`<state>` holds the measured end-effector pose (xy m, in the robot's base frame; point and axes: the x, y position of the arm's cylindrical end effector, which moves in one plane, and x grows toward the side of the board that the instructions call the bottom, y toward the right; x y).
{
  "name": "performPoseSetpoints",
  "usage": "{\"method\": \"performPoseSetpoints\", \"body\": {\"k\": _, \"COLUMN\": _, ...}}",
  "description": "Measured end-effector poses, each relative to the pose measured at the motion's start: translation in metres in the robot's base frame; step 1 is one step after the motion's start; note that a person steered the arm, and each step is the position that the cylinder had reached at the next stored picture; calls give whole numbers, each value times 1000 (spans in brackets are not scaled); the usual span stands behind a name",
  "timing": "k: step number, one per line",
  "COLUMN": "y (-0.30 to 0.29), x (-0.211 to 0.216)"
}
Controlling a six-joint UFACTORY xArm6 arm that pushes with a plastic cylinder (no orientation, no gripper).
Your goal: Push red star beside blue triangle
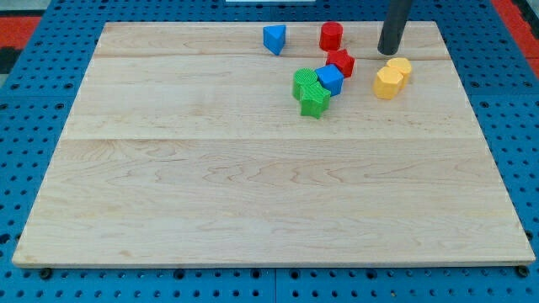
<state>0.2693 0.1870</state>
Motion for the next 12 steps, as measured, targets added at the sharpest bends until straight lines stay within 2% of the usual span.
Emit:
{"method": "performPoseSetpoints", "body": {"k": 1, "y": 0, "x": 27}}
{"method": "performPoseSetpoints", "body": {"k": 3, "y": -68, "x": 42}}
{"method": "performPoseSetpoints", "body": {"k": 4, "y": -105, "x": 42}}
{"method": "performPoseSetpoints", "body": {"k": 5, "y": -110, "x": 41}}
{"method": "performPoseSetpoints", "body": {"k": 6, "y": -76, "x": 31}}
{"method": "performPoseSetpoints", "body": {"k": 7, "y": -68, "x": 9}}
{"method": "performPoseSetpoints", "body": {"k": 8, "y": -75, "x": 11}}
{"method": "performPoseSetpoints", "body": {"k": 12, "y": -162, "x": 10}}
